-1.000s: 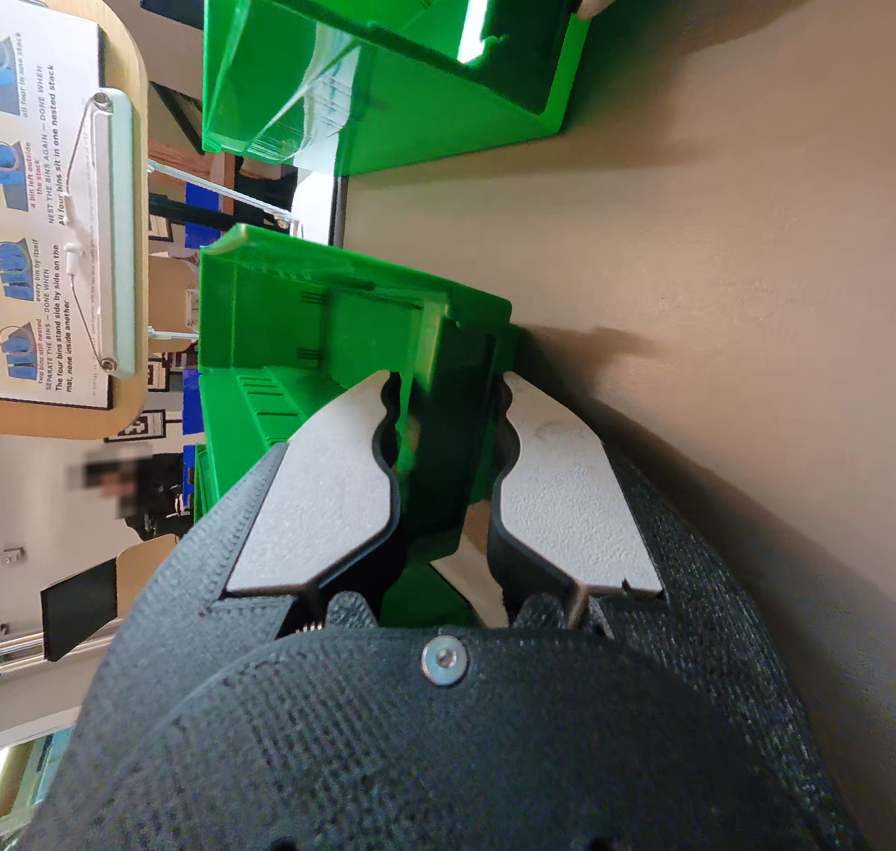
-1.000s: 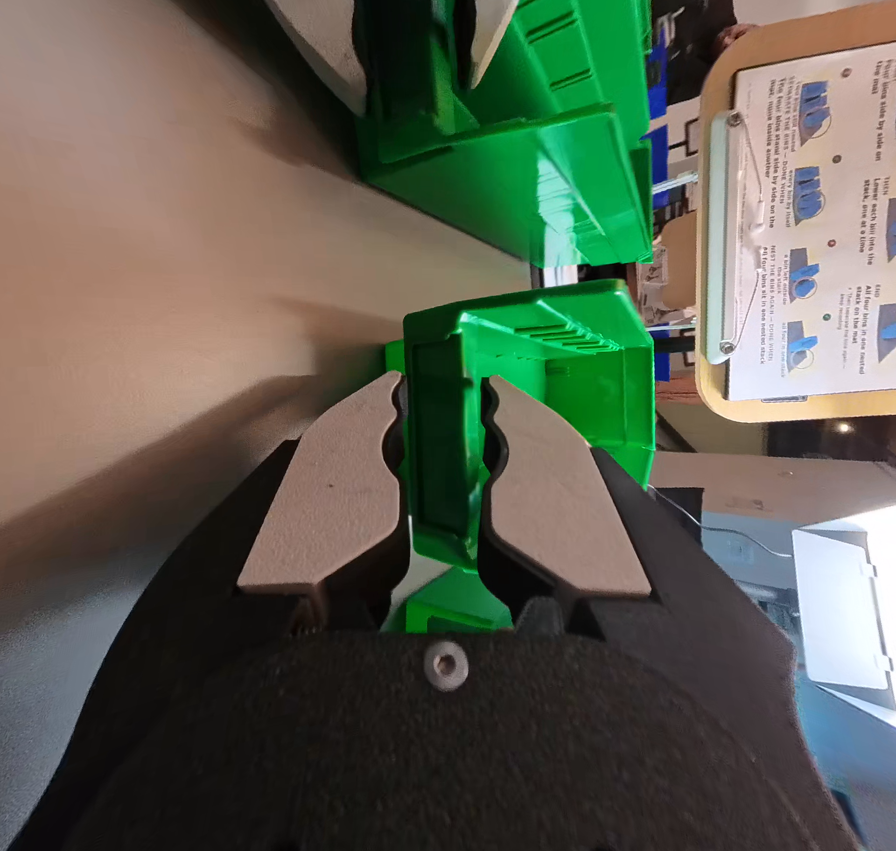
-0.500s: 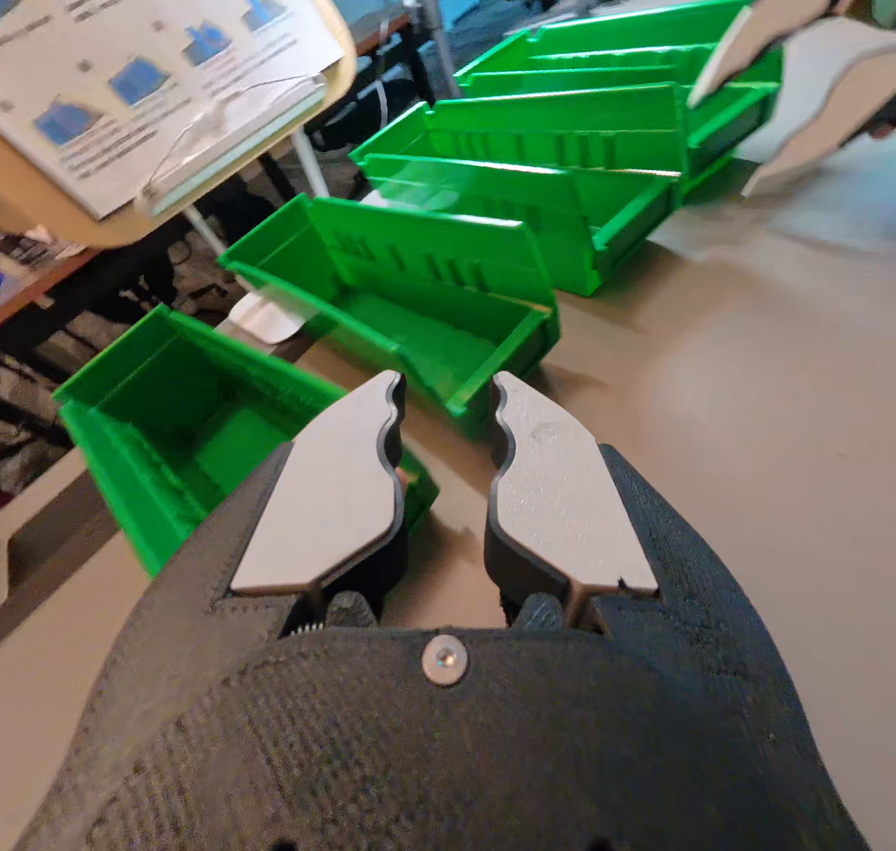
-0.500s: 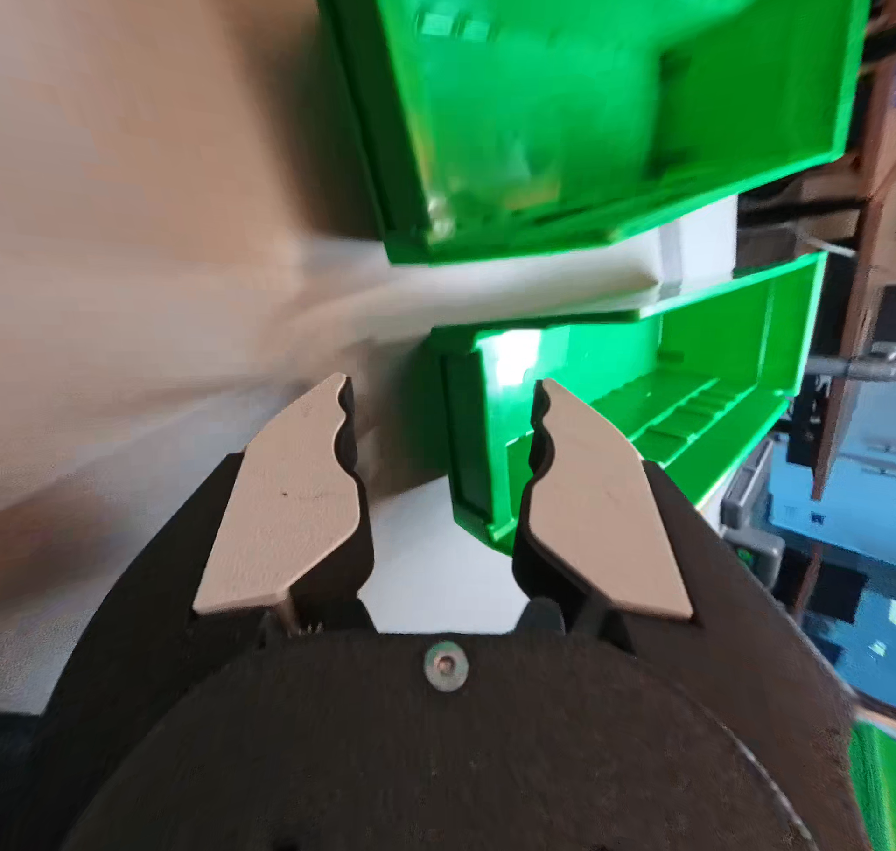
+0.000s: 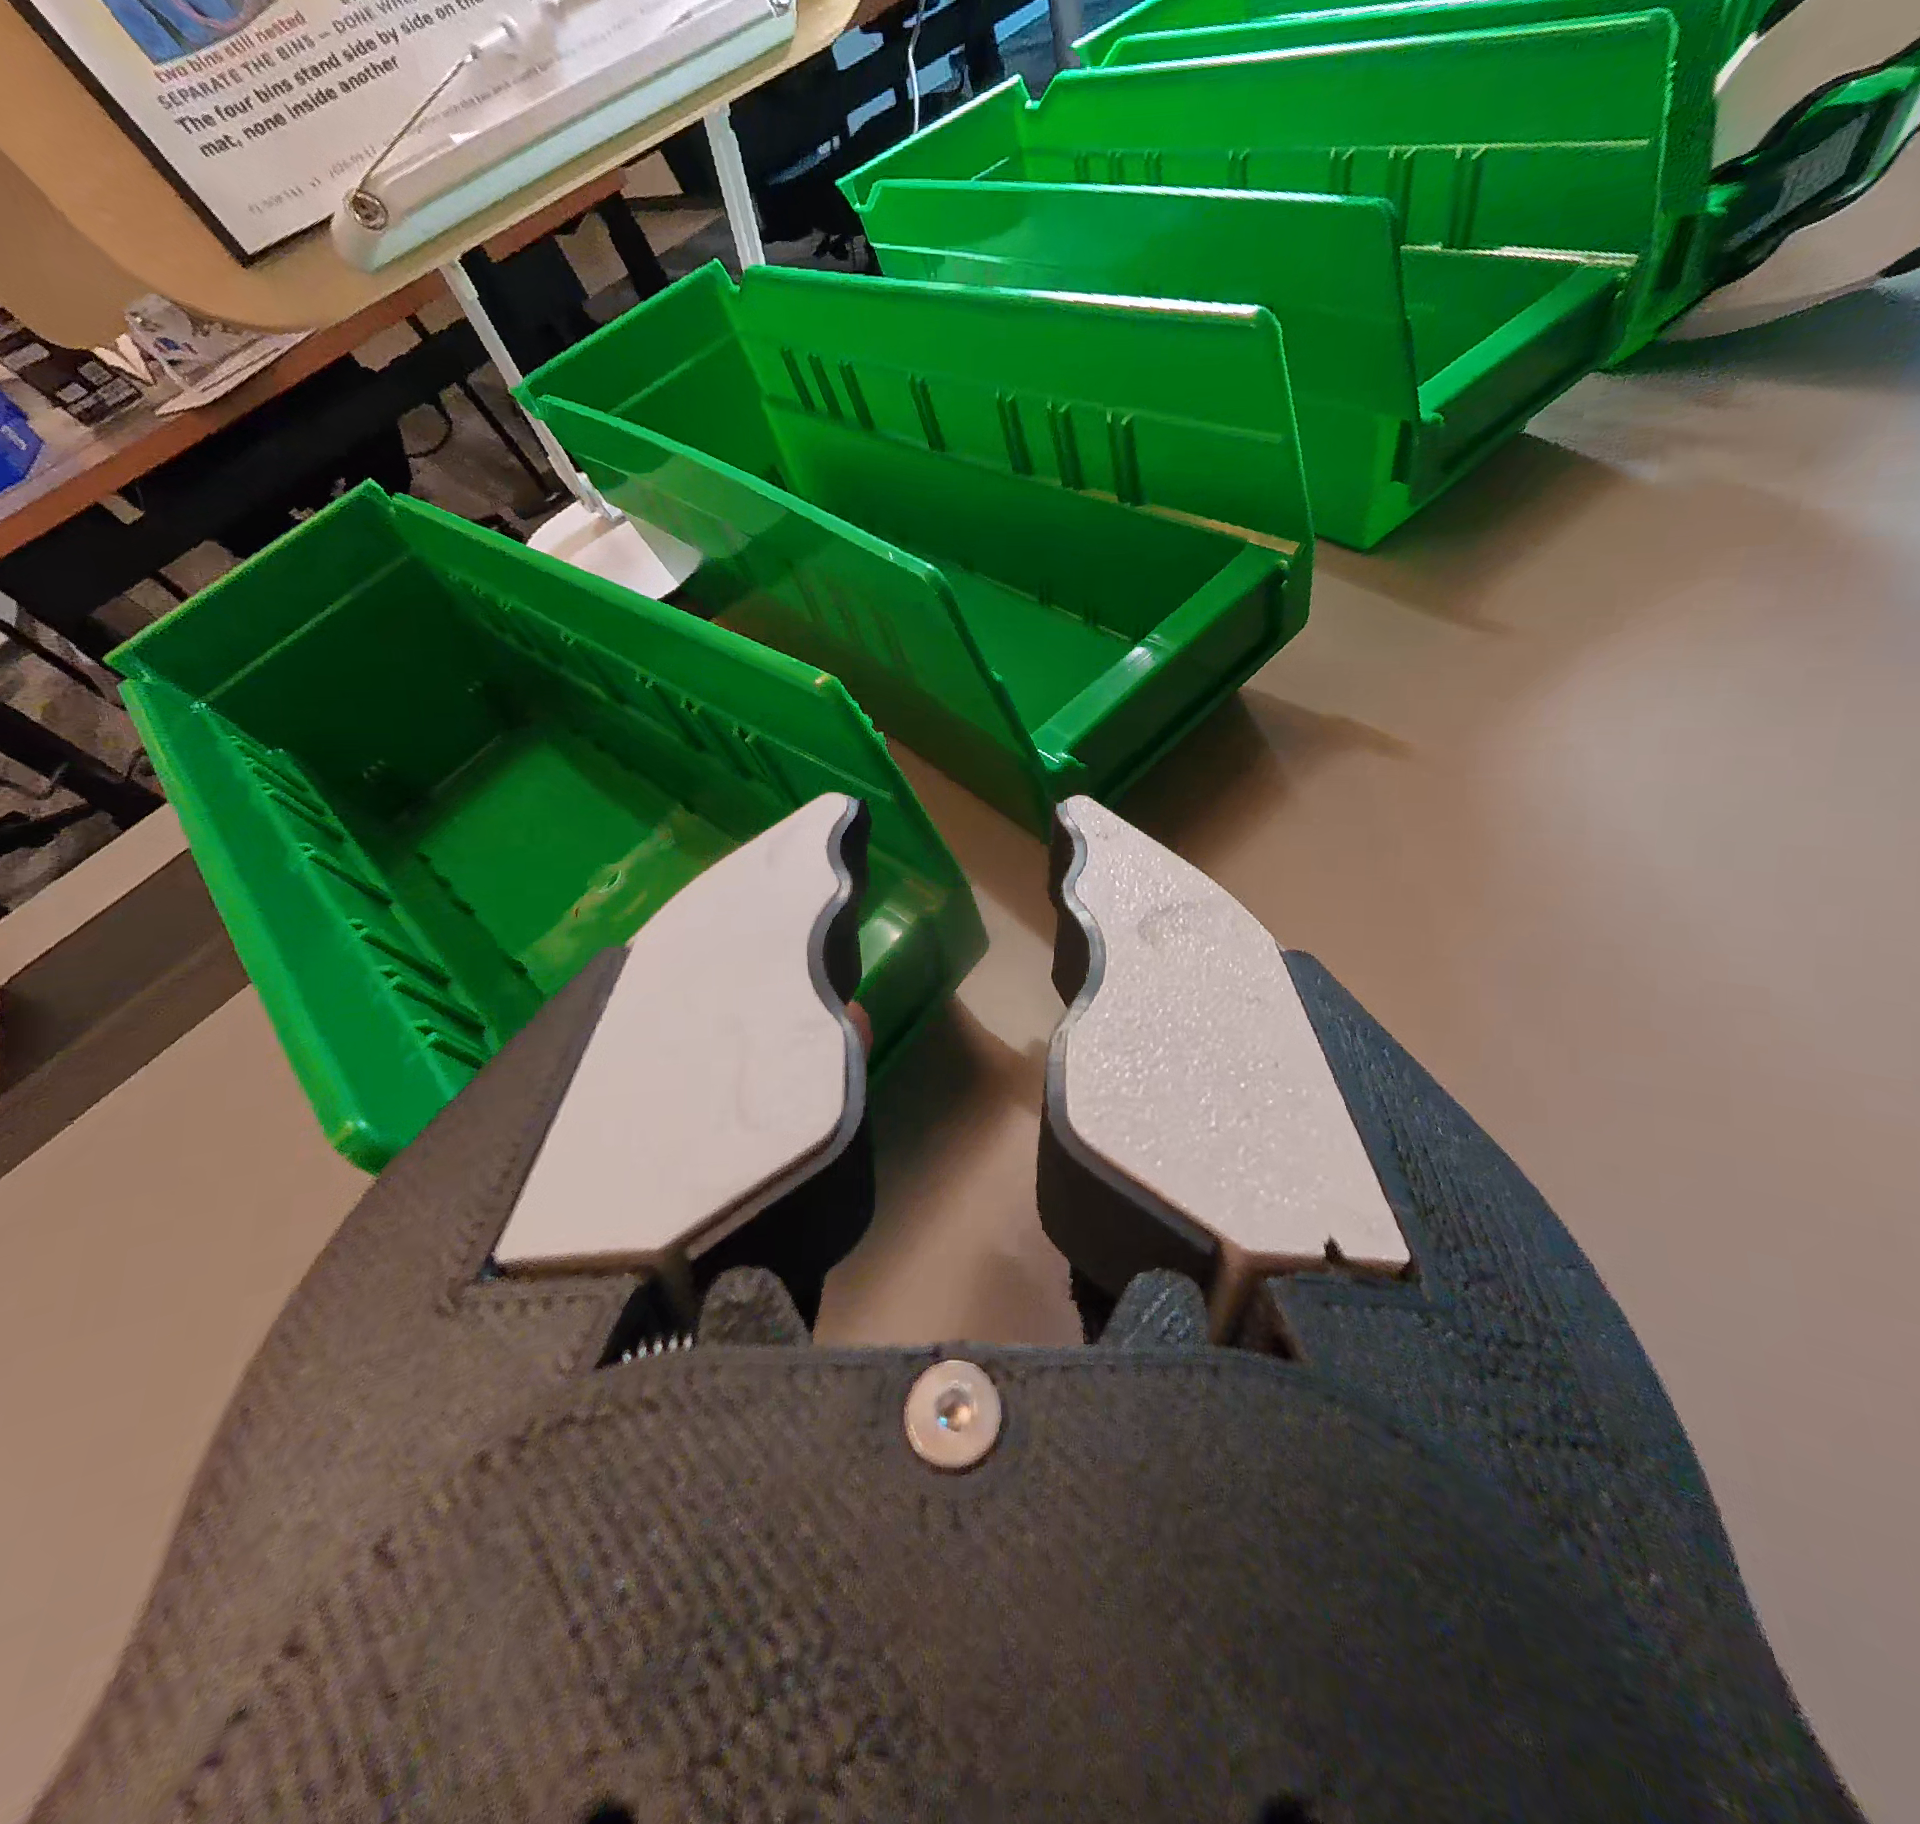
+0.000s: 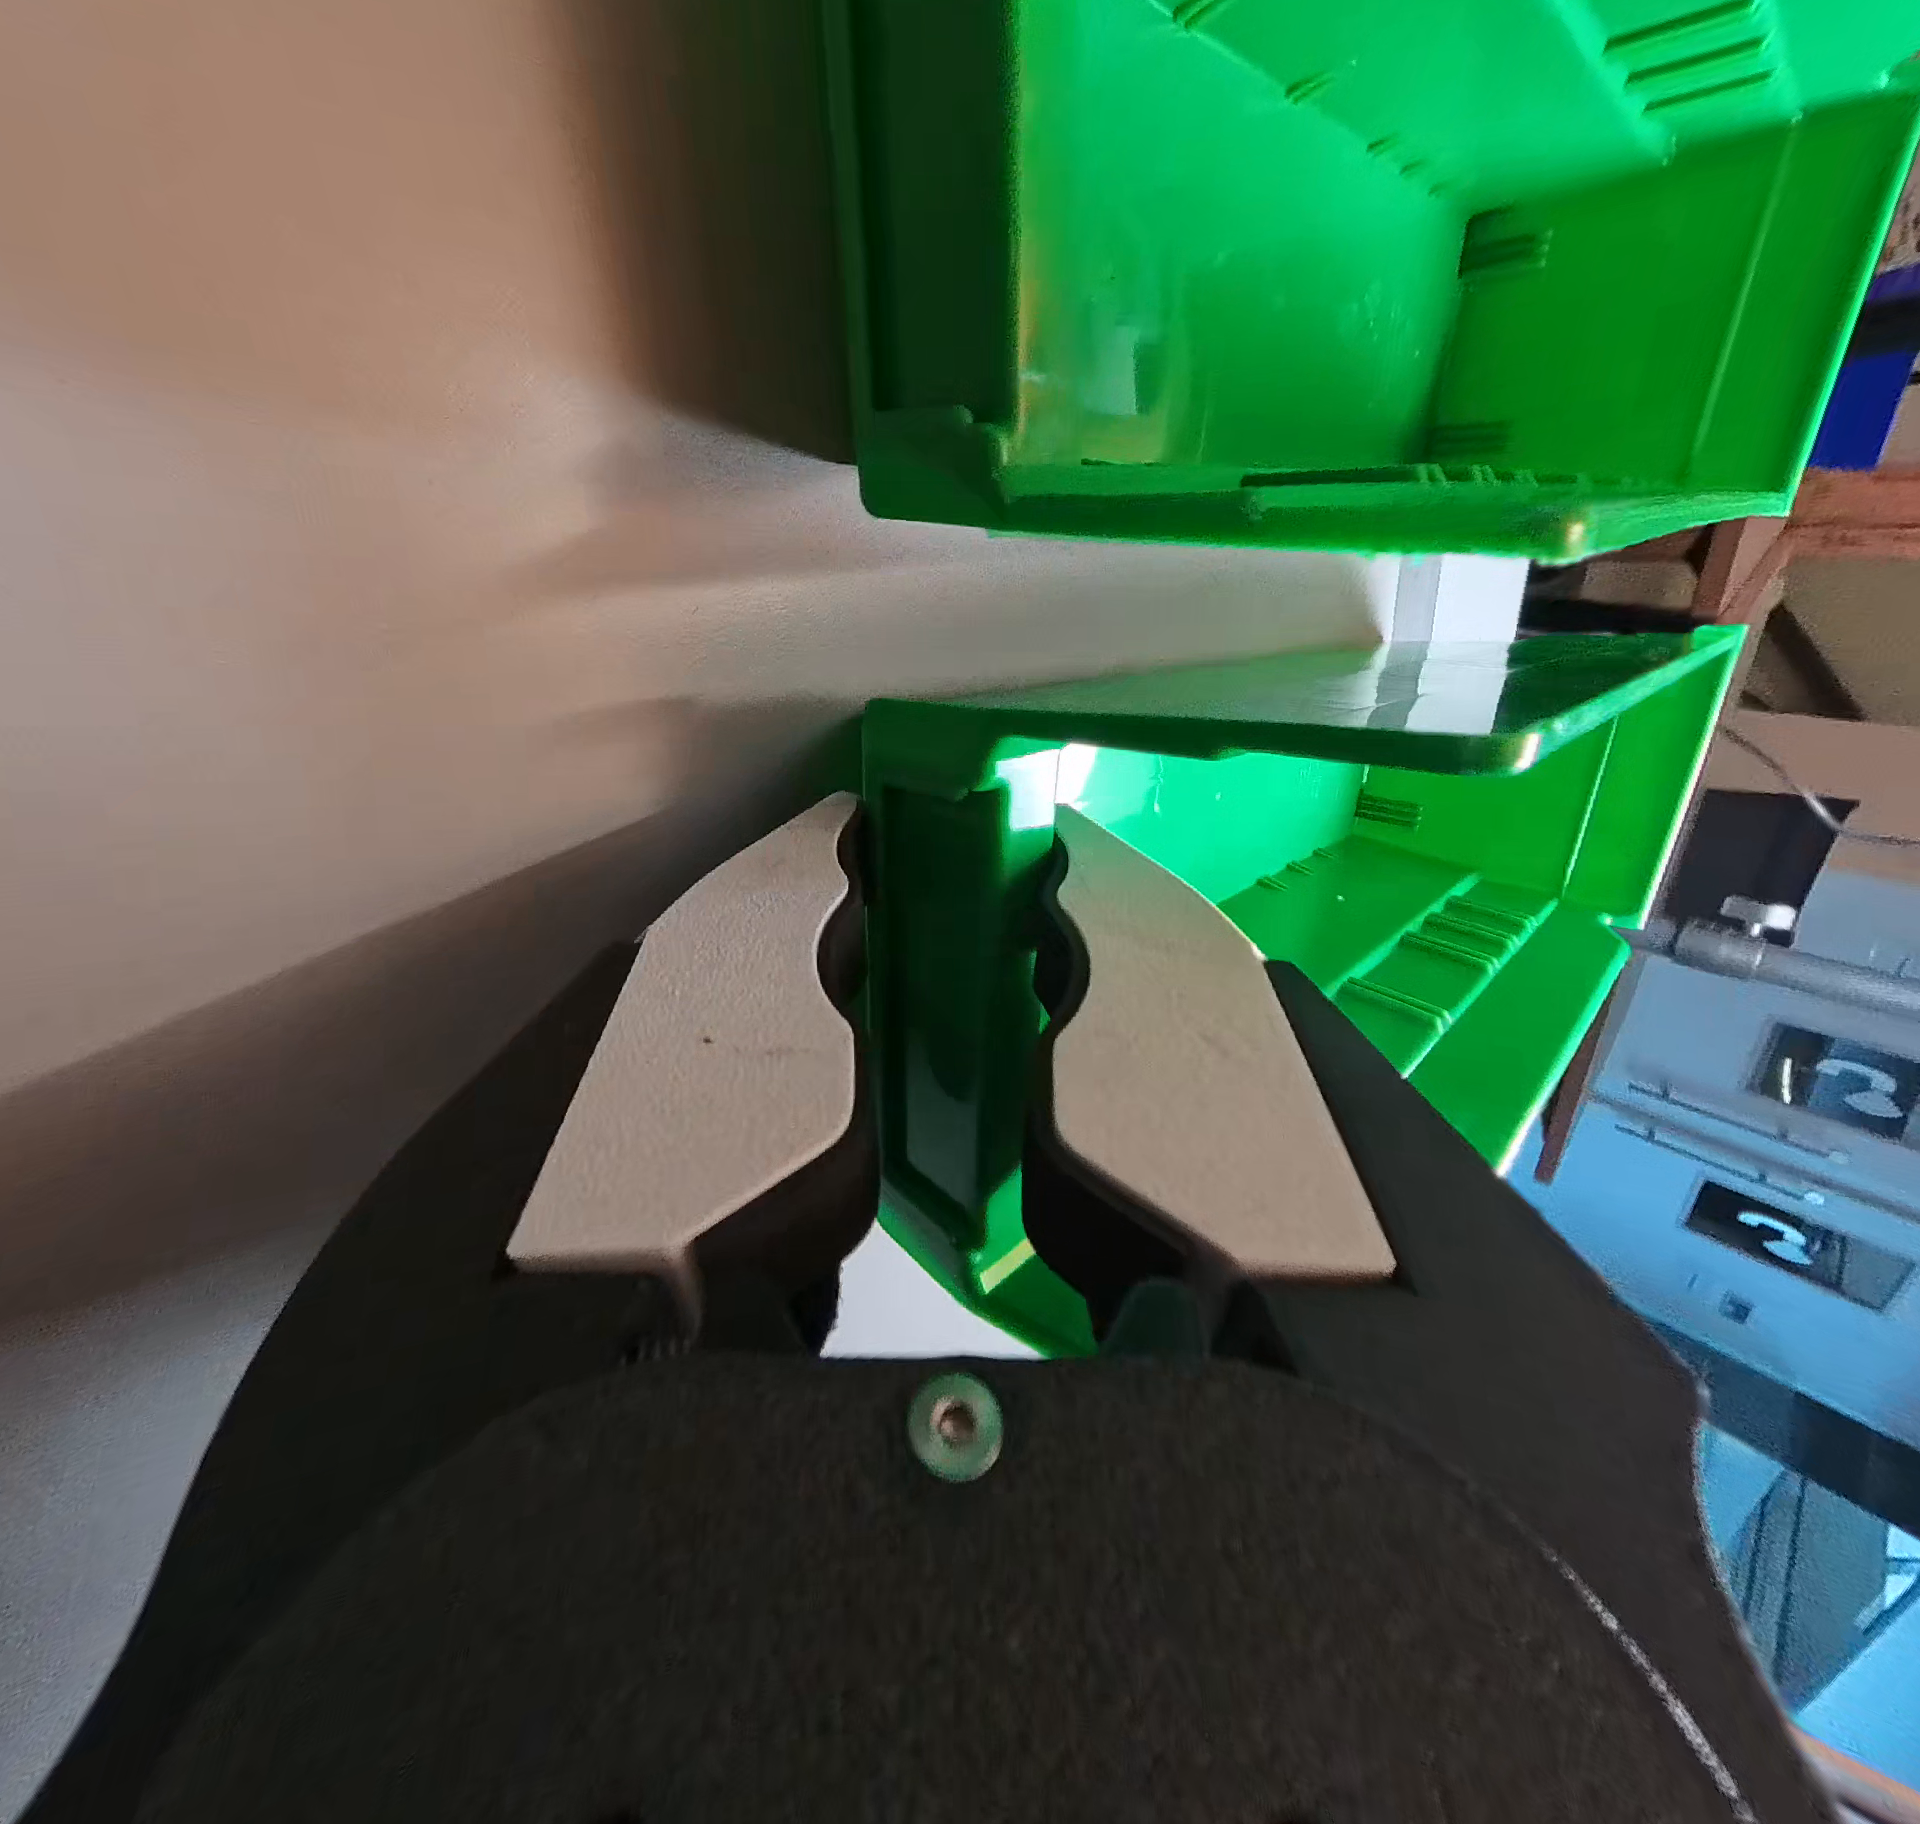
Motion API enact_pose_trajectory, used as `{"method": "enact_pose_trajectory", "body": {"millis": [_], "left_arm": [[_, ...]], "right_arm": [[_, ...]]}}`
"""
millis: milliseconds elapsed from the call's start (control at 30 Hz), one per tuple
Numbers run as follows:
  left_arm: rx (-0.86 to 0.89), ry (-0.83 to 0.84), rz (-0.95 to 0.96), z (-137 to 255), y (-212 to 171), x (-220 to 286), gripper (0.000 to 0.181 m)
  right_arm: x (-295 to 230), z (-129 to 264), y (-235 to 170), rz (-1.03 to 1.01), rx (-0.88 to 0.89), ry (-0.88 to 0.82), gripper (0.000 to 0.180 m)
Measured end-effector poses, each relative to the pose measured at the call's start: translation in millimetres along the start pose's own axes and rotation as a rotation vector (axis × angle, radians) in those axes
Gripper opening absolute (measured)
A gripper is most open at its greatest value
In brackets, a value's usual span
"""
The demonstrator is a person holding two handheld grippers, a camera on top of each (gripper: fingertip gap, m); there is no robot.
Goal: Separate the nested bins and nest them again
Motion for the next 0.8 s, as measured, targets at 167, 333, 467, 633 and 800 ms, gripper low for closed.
{"method": "enact_pose_trajectory", "body": {"millis": [167, 333, 467, 633, 800], "left_arm": [[-0.024, 0.052, -0.012, -1.4, -2.2, -4.1, 0.036], [-0.04, 0.07, -0.025, -0.2, -4.7, -5.6, 0.037], [-0.039, 0.075, -0.012, 1.6, -6.3, -9.0, 0.038], [-0.028, 0.096, -0.005, 4.4, -5.4, -13.7, 0.036], [-0.035, 0.157, -0.055, 12.8, -5.0, -21.1, 0.032]], "right_arm": [[4.3, -6.9, 0.3, 0.025, 0.054, -0.008, 0.029], [5.6, -6.4, -3.4, 0.018, 0.041, -0.009, 0.029], [11.4, 23.8, 18.7, -0.242, 0.13, 0.067, 0.05], [43.3, 73.0, 68.1, -0.732, 0.431, 0.093, 0.047], [58.8, 73.5, 69.5, -1.033, 0.566, -0.053, 0.045]]}}
Point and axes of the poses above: each gripper's, where its closed fingertips meet, z back along the fingers, y out of its top, x = y × z across the jaws, the point moved 1 cm from there along z, back along the fingers, and after that the axes turned 14 degrees about -y, right-handed, at the moved point
